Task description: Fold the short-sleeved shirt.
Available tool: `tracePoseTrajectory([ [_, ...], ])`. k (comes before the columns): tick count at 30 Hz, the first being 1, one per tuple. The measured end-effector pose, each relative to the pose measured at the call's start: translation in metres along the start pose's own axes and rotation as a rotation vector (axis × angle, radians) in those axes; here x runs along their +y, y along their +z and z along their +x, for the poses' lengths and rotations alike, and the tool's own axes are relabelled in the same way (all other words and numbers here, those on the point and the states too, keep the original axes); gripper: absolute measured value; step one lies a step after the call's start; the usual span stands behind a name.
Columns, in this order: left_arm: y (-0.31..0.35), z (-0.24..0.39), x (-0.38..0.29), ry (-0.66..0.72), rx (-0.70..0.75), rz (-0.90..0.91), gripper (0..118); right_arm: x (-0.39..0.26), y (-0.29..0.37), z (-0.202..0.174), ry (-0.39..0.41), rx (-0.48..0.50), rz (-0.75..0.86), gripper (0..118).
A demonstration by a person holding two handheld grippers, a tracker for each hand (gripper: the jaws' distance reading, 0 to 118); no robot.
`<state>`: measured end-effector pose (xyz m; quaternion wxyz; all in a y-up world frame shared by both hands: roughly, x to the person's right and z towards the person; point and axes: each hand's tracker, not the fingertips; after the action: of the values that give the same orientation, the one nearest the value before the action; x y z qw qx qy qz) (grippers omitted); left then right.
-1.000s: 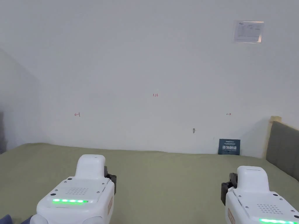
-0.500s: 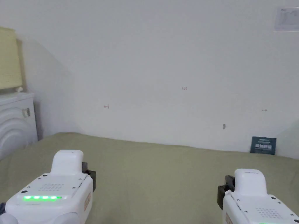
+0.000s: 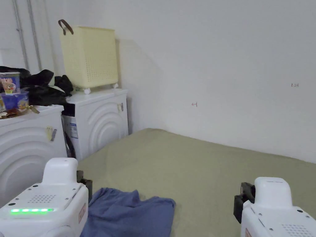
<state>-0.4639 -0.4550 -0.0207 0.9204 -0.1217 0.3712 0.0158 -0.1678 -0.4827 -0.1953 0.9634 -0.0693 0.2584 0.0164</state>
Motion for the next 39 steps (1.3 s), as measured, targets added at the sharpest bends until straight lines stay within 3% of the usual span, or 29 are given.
tracePoseTrajectory([
  [13, -0.046, -0.006, -0.020, 0.036, -0.037, -0.095, 0, -0.016, -0.013, -0.012, 0.039, 0.012, -0.029, 0],
  [22, -0.162, 0.039, -0.078, -0.002, -0.142, -0.337, 0, -0.076, -0.036, -0.008, 0.040, 0.006, -0.172, 0],
  [30, -0.268, 0.085, -0.142, 0.001, -0.319, -0.654, 4, -0.125, -0.056, 0.012, 0.012, -0.018, -0.326, 0],
  [31, -0.275, 0.089, -0.147, 0.000, -0.364, -0.683, 18, -0.131, -0.057, 0.015, 0.007, -0.024, -0.342, 0],
  [32, -0.277, 0.093, -0.150, -0.016, -0.395, -0.700, 46, -0.136, -0.058, 0.017, 0.000, -0.030, -0.353, 0],
  [33, -0.280, 0.098, -0.154, -0.052, -0.403, -0.721, 83, -0.139, -0.058, 0.019, -0.004, -0.031, -0.362, 0],
  [34, -0.283, 0.103, -0.158, -0.088, -0.390, -0.733, 109, -0.142, -0.058, 0.021, -0.007, -0.030, -0.375, 0],
  [39, -0.291, 0.119, -0.174, -0.102, -0.389, -0.777, 109, -0.151, -0.052, 0.024, -0.029, -0.027, -0.407, 0],
])
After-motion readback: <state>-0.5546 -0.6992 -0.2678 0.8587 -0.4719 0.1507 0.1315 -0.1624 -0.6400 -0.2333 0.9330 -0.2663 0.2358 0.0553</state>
